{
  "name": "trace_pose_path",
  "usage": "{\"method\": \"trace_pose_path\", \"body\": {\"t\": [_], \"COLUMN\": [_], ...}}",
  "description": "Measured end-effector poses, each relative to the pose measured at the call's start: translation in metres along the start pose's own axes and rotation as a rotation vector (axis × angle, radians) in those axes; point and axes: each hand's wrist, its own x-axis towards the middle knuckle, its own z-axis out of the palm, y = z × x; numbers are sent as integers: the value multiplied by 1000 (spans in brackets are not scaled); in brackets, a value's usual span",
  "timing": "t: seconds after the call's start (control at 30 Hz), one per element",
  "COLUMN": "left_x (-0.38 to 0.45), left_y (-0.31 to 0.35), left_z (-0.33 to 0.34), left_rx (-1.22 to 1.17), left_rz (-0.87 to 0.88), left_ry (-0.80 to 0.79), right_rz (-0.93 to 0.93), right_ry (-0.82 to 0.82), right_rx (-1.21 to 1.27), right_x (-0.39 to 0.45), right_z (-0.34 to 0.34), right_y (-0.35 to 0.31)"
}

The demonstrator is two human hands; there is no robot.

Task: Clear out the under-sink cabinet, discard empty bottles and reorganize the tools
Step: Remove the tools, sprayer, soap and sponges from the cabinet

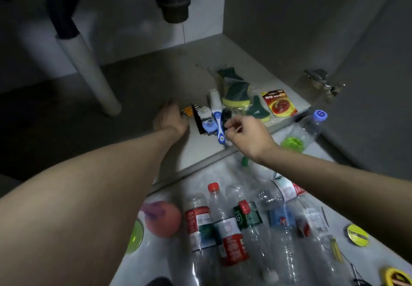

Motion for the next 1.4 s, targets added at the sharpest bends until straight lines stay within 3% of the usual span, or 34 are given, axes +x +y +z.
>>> {"method": "trace_pose_path", "body": {"t": [0.07, 0.2, 0.37, 0.53, 0.73, 1.0, 1.13, 1.4], "left_x": [4, 3, -3, -8, -13, -9, 1, 3], "left_y": [-5, -18, -34, -47, -86, -88, -79, -76], "left_z": [8, 18, 20, 13, 2, 1, 5, 5], "left_rx": [-47, 109, 201, 232, 217, 84, 68, -54], "left_rz": [138, 342, 389, 397, 400, 241, 241, 86], "left_ry": [-57, -155, -37, 108, 108, 158, 5, -21], "right_rz": [-32, -133, -363, -505, -362, -360, -273, -132], "right_ry": [-21, -16, 85, -52, -52, -29, -46, -35], "right_rx": [-92, -305, -559, -731, -635, -861, -789, -512], "right_x": [19, 46, 64, 72, 82, 84, 88, 91], "right_z": [10, 29, 47, 55, 61, 84, 88, 68], "right_y": [-12, -33, -42, -41, -45, -71, -72, -73]}}
